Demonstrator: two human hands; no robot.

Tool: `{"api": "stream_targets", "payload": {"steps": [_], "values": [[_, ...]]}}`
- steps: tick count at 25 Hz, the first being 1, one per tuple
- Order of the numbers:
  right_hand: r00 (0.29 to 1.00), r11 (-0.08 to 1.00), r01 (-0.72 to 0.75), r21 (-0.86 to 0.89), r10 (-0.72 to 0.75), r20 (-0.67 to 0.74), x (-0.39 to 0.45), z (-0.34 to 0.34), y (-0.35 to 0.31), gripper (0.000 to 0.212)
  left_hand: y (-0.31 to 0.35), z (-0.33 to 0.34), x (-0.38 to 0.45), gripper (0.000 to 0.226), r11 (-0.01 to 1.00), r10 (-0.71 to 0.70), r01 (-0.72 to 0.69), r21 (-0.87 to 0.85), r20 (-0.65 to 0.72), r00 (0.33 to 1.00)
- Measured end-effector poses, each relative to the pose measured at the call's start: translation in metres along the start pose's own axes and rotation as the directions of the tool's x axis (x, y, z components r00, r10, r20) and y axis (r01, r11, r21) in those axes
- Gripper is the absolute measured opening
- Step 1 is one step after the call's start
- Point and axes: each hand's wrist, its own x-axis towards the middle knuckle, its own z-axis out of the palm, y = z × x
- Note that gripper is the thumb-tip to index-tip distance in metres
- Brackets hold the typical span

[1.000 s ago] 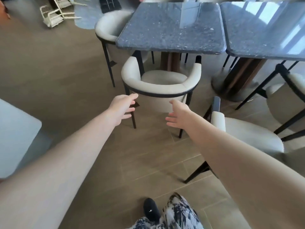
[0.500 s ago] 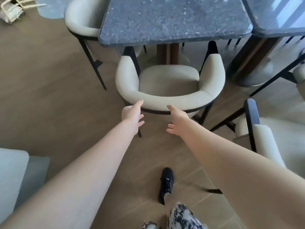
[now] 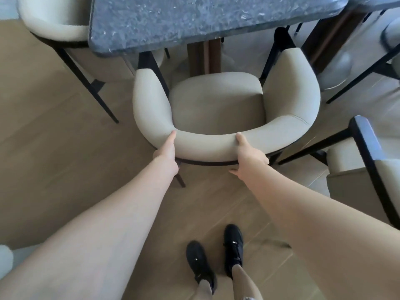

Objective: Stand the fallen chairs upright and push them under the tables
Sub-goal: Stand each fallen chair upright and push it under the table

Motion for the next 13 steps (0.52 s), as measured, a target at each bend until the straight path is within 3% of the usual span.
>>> {"api": "stream_targets", "payload": {"steps": [4,13], "values": [[0.991,0.991,0.085,0.108,-0.073,-0.113,0.004,0.011,0.013,0.097,0.012,-0.003,0.033,0.105,1.0,-0.012,0.012,0.001,0.047,0.999],[0.989,0.992,0.077,0.104,-0.062,-0.133,-0.009,0.0,0.027,0.088,-0.001,-0.033,0.036,0.074,0.998,-0.053,0.049,0.043,0.115,0.992]]}}
